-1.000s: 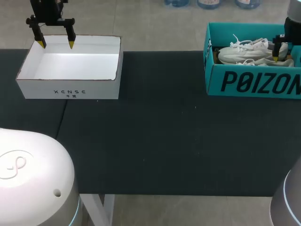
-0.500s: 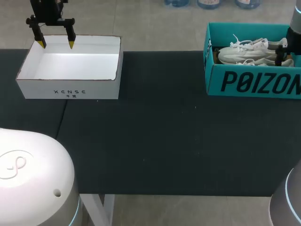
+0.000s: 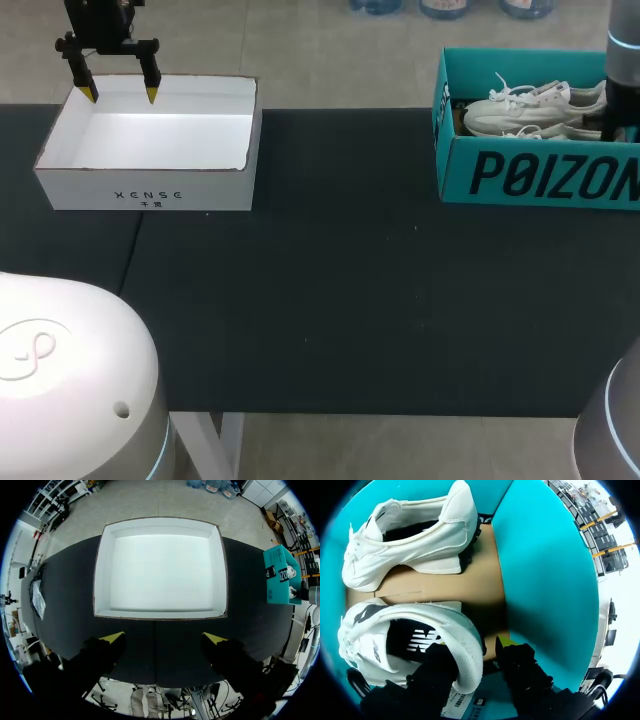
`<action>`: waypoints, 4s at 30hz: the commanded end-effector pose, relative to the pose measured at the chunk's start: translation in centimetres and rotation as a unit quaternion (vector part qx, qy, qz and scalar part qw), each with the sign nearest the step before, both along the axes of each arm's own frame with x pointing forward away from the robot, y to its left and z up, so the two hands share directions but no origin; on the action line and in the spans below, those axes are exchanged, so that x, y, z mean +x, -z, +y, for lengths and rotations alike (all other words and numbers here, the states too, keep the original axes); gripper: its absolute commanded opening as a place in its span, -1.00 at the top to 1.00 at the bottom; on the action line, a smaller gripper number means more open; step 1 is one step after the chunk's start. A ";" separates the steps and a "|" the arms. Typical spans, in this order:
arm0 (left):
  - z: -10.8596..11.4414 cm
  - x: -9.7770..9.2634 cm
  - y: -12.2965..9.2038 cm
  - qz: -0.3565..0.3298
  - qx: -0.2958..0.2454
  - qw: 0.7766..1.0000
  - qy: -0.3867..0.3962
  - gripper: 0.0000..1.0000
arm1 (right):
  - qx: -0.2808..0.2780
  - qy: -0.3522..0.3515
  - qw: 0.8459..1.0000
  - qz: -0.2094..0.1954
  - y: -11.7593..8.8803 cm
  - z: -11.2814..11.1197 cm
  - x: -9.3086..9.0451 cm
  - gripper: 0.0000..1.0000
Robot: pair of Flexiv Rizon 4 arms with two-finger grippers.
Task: Take the shoe out of the shoebox, open the shoe tongue, remove and reinsert the insole, then place the shoe into the shoebox
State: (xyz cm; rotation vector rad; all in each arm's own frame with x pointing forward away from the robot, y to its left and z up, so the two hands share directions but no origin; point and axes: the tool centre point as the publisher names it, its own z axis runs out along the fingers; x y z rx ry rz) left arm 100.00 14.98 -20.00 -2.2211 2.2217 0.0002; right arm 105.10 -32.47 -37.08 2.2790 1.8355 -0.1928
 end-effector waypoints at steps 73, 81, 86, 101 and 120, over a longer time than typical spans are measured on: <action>0.0 0.0 0.0 0.000 0.000 1.000 0.000 -1.00 | -0.050 -0.058 0.995 -0.068 -2.3 43.3 -27.8 1.00; 0.0 0.0 0.0 0.000 0.000 1.000 0.000 -1.00 | -0.047 -0.053 0.995 -0.063 -0.1 44.0 -24.5 1.00; 0.0 0.0 0.0 0.000 0.000 1.000 0.000 -1.00 | -0.053 -0.055 0.996 -0.052 1.2 43.3 -23.6 1.00; 0.0 0.0 0.0 0.000 0.000 1.000 0.000 -1.00 | 0.138 -0.375 0.913 -0.077 -9.7 40.6 -26.0 -1.00; 0.0 0.0 0.0 0.000 0.000 1.000 0.000 -1.00 | 0.215 -0.661 0.719 -0.017 -12.2 36.5 -27.2 -1.00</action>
